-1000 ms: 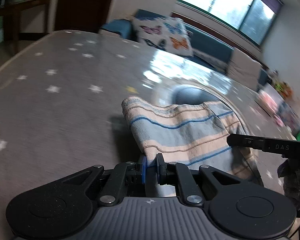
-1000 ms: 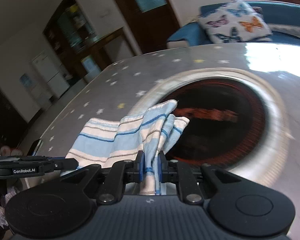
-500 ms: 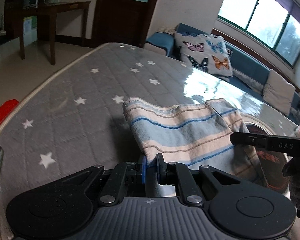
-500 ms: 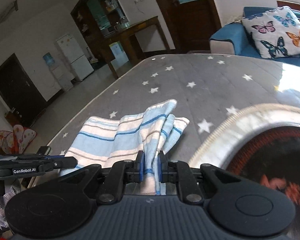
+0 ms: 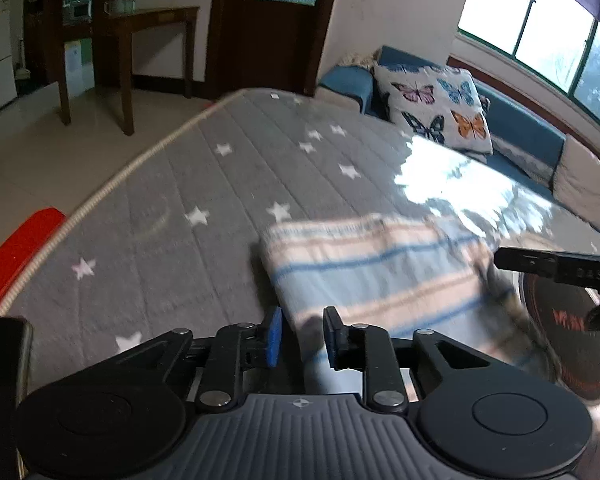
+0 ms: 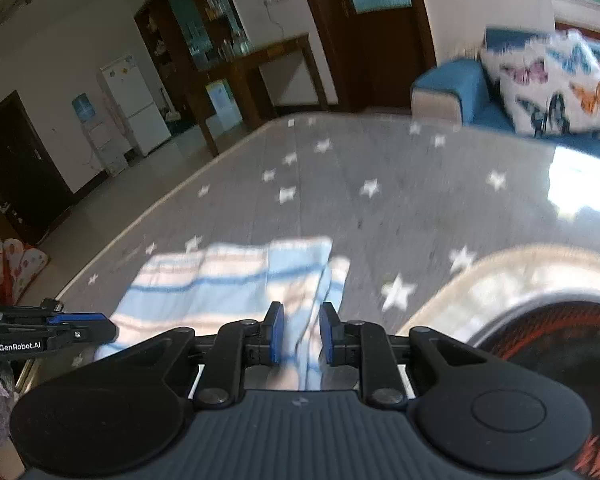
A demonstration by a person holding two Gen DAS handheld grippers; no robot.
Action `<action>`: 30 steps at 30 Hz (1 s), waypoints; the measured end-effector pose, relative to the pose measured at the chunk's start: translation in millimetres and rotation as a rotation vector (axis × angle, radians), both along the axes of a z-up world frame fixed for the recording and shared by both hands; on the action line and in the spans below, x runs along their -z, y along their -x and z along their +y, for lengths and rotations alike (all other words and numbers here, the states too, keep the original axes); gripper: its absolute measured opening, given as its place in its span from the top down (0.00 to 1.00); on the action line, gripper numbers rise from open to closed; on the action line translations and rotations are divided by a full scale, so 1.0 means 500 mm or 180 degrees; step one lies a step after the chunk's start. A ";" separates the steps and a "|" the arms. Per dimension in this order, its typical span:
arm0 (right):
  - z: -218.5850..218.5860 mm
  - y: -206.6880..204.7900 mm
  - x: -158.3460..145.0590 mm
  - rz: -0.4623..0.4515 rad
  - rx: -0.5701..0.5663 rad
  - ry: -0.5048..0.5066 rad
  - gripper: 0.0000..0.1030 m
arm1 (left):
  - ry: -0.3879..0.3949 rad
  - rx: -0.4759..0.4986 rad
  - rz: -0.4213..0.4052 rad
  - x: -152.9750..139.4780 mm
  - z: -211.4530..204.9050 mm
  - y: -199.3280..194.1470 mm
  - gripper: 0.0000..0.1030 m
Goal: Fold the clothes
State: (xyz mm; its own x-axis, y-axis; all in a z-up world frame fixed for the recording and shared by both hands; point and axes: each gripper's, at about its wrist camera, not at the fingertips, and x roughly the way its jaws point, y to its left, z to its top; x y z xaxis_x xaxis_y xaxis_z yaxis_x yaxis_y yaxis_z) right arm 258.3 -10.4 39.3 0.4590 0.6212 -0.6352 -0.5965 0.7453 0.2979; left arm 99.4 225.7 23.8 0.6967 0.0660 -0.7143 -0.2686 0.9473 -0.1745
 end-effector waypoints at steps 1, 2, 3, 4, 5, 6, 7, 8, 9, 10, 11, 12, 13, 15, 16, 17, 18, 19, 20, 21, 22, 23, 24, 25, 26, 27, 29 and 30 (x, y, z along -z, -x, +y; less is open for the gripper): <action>0.002 -0.004 -0.007 -0.0019 -0.0004 -0.0028 0.81 | 0.0014 -0.0007 -0.0020 -0.003 0.002 -0.007 0.76; 0.006 -0.010 -0.012 -0.0022 -0.0022 -0.0064 0.81 | 0.0030 -0.0003 -0.0044 -0.007 0.002 -0.014 0.76; 0.009 -0.011 -0.014 -0.0023 -0.0047 -0.0085 0.81 | 0.0038 0.0015 -0.0063 -0.009 -0.002 -0.020 0.76; 0.018 -0.014 -0.016 -0.0032 -0.0092 -0.0100 0.81 | 0.0043 0.0043 -0.0083 -0.011 -0.005 -0.027 0.77; 0.027 -0.015 -0.015 -0.0046 -0.0123 -0.0096 0.81 | 0.0046 0.0084 -0.0105 -0.014 -0.011 -0.034 0.78; 0.034 -0.017 -0.013 -0.0050 -0.0152 -0.0093 0.81 | 0.0051 0.0133 -0.0130 -0.016 -0.019 -0.044 0.78; 0.040 -0.019 -0.008 -0.0042 -0.0180 -0.0097 0.81 | 0.0057 0.0178 -0.0148 -0.018 -0.025 -0.052 0.78; 0.045 -0.021 -0.004 -0.0036 -0.0199 -0.0100 0.81 | 0.0070 0.0226 -0.0168 -0.020 -0.032 -0.064 0.78; 0.050 -0.025 0.001 -0.0034 -0.0211 -0.0092 0.81 | 0.0093 0.0262 -0.0191 -0.020 -0.037 -0.073 0.78; 0.054 -0.028 0.006 -0.0032 -0.0214 -0.0077 0.81 | 0.0121 0.0292 -0.0212 -0.020 -0.041 -0.084 0.78; 0.055 -0.031 0.010 -0.0026 -0.0215 -0.0066 0.81 | 0.0148 0.0317 -0.0222 -0.020 -0.045 -0.098 0.78; 0.057 -0.036 0.015 -0.0012 -0.0215 -0.0059 0.81 | 0.0188 0.0348 -0.0231 -0.019 -0.050 -0.111 0.78; 0.058 -0.038 0.020 0.0005 -0.0215 -0.0058 0.82 | 0.0228 0.0381 -0.0238 -0.017 -0.054 -0.124 0.78; 0.058 -0.044 0.027 0.0040 -0.0215 -0.0059 0.82 | 0.0310 0.0445 -0.0231 -0.010 -0.062 -0.150 0.78; 0.057 -0.046 0.030 0.0052 -0.0218 -0.0060 0.82 | 0.0329 0.0460 -0.0221 -0.006 -0.066 -0.162 0.78; 0.057 -0.047 0.034 0.0066 -0.0223 -0.0065 0.83 | 0.0338 0.0482 -0.0213 -0.001 -0.070 -0.172 0.78; 0.055 -0.047 0.039 0.0083 -0.0227 -0.0072 0.83 | 0.0330 0.0503 -0.0199 0.004 -0.074 -0.184 0.78; 0.055 -0.048 0.042 0.0092 -0.0229 -0.0076 0.85 | 0.0314 0.0507 -0.0179 0.011 -0.079 -0.192 0.78; 0.054 -0.049 0.045 0.0098 -0.0232 -0.0080 0.85 | 0.0309 0.0512 -0.0157 0.016 -0.082 -0.201 0.78; 0.054 -0.049 0.048 0.0108 -0.0237 -0.0091 0.85 | 0.0308 0.0508 -0.0134 0.023 -0.083 -0.208 0.78; 0.053 -0.050 0.050 0.0106 -0.0242 -0.0093 0.85 | 0.0314 0.0500 -0.0119 0.028 -0.082 -0.215 0.78; 0.052 -0.050 0.050 0.0099 -0.0251 -0.0089 0.86 | 0.0314 0.0491 -0.0114 0.033 -0.082 -0.220 0.78; 0.051 -0.050 0.050 0.0099 -0.0259 -0.0085 0.86 | 0.0309 0.0484 -0.0119 0.034 -0.080 -0.223 0.79; 0.050 -0.050 0.048 0.0102 -0.0259 -0.0089 0.86 | 0.0313 0.0483 -0.0124 0.035 -0.079 -0.223 0.79; 0.049 -0.049 0.044 0.0086 -0.0253 -0.0102 0.85 | 0.0316 0.0491 -0.0131 0.035 -0.077 -0.223 0.79; 0.047 -0.046 0.039 0.0028 -0.0253 -0.0124 0.85 | 0.0306 0.0498 -0.0137 0.035 -0.076 -0.222 0.79; 0.047 -0.042 0.026 -0.0094 -0.0242 -0.0152 0.85 | 0.0293 0.0503 -0.0135 0.038 -0.076 -0.222 0.79; 0.049 -0.045 0.024 -0.0089 -0.0228 -0.0155 0.85 | 0.0290 0.0501 -0.0134 0.038 -0.076 -0.222 0.79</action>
